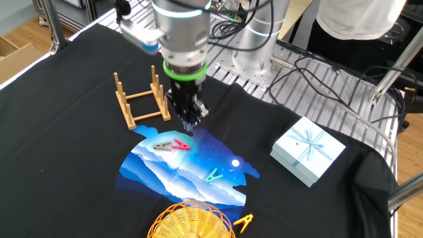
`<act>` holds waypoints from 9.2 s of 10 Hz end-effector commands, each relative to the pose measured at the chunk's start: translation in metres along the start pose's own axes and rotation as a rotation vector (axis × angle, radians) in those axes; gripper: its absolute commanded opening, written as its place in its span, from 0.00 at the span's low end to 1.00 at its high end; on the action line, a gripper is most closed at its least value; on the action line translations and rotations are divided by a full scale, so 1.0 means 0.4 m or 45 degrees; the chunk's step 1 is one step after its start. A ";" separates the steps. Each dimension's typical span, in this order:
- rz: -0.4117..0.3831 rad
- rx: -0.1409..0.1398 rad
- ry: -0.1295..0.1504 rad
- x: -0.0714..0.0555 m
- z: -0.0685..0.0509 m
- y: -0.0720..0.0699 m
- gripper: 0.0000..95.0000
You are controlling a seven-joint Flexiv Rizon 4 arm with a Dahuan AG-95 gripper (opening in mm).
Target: Put the dish on the dish rack
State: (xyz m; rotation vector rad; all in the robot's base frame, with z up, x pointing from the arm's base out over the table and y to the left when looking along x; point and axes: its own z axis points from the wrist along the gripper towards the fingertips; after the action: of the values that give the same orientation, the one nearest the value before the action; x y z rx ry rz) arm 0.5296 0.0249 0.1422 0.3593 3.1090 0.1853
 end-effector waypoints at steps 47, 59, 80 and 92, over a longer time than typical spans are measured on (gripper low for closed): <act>0.174 -0.004 0.032 -0.202 0.215 0.189 0.40; 0.414 -0.140 -0.041 -0.252 0.272 0.204 0.40; 0.550 -0.293 -0.122 -0.302 0.346 0.255 0.40; 0.482 -0.263 -0.144 -0.307 0.300 0.270 0.00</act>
State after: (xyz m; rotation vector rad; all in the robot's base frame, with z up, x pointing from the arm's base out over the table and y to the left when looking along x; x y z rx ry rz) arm 0.6757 0.1157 0.0353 0.9172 2.8334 0.4713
